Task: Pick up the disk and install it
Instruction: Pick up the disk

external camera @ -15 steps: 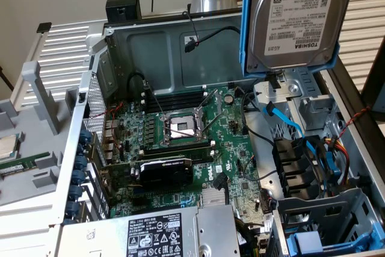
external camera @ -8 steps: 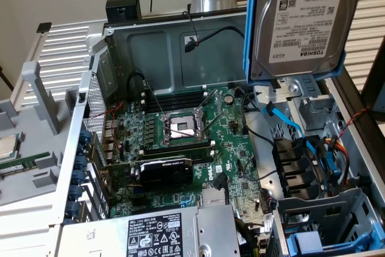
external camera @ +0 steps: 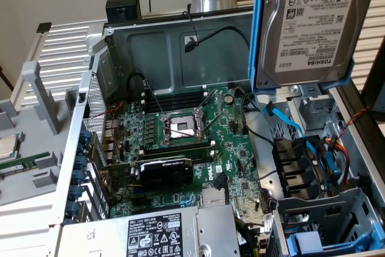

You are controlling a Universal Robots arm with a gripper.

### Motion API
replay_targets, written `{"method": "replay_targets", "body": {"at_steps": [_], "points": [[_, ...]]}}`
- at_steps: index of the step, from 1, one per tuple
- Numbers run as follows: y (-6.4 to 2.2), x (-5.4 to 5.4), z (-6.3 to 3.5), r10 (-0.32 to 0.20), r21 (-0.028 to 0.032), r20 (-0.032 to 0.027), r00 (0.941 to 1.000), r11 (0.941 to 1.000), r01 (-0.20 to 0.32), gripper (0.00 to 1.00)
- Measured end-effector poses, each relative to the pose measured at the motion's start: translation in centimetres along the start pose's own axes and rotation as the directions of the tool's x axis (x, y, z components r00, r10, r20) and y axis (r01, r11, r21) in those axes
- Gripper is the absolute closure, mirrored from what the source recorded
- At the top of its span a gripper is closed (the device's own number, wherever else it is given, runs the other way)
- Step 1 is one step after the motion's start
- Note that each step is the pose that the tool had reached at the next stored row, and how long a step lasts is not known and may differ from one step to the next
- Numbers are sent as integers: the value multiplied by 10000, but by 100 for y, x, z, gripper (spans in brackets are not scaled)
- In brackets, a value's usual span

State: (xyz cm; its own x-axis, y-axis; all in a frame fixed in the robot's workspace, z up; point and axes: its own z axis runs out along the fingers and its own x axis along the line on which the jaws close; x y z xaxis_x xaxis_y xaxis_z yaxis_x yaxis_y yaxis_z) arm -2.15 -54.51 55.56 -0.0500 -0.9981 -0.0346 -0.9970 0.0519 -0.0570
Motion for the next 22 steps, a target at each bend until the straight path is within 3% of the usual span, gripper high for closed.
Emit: {"method": "replay_targets", "body": {"at_steps": [11,22], "points": [[-118,47,-4,36,2,-2,10000,10000,-36,64],[-229,106,-142,50,2,6,10000,10000,-50,64]]}}
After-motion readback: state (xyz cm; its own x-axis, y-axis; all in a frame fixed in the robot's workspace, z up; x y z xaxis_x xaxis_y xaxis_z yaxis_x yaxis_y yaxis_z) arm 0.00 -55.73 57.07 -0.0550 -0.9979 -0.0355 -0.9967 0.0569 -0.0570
